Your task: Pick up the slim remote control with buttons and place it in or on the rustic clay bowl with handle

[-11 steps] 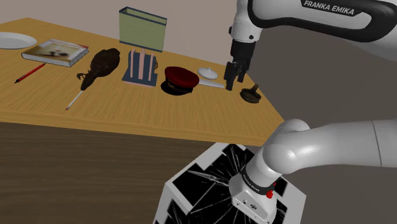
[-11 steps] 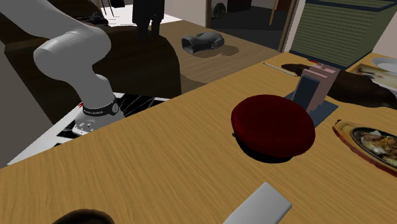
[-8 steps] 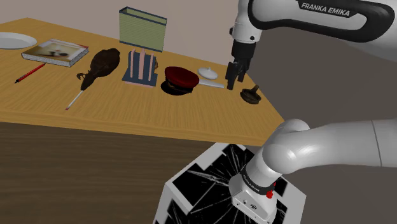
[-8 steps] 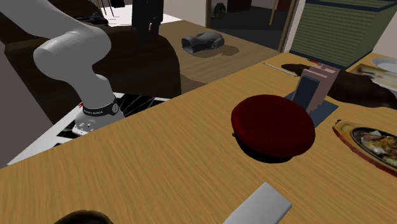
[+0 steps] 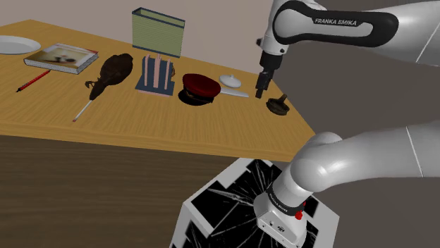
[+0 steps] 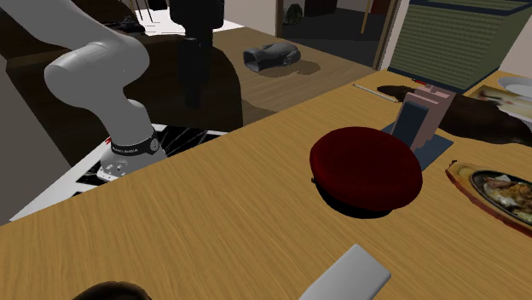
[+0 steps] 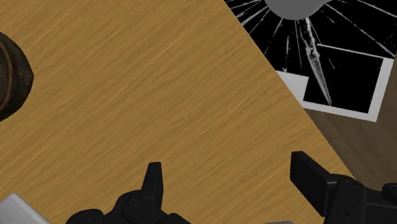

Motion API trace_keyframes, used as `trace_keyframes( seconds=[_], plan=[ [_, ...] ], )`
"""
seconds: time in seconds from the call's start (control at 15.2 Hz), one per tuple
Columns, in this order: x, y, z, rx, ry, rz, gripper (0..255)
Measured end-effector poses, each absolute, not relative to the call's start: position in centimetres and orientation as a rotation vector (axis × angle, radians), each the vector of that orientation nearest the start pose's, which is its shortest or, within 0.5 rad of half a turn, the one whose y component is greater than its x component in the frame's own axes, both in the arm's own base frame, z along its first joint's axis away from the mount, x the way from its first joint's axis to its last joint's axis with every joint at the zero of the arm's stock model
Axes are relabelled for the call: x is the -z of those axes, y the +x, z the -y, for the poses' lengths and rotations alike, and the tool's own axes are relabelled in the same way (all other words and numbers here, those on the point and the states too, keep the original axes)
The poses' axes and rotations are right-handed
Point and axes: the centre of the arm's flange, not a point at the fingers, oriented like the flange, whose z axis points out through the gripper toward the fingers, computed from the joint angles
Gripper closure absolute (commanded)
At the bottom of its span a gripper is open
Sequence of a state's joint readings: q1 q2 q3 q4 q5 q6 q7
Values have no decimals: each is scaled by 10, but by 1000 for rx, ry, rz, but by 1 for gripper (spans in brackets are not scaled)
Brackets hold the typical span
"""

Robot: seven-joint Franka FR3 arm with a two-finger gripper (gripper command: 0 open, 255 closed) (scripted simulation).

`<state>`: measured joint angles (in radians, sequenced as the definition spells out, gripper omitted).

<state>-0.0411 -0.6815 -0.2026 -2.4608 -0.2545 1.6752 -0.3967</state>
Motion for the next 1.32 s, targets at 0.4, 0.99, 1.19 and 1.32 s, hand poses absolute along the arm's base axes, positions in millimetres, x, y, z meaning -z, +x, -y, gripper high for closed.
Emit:
trace_keyframes(
  seconds=[0.4,0.99,1.19,1.32],
  plan=[
    [-486,347,179,-173,-3146,589,0],
    [-438,404,273,-92,-3049,863,0],
    [-424,432,301,-66,-3013,952,0],
    [-412,447,320,-49,-2986,1011,0]
  ],
)
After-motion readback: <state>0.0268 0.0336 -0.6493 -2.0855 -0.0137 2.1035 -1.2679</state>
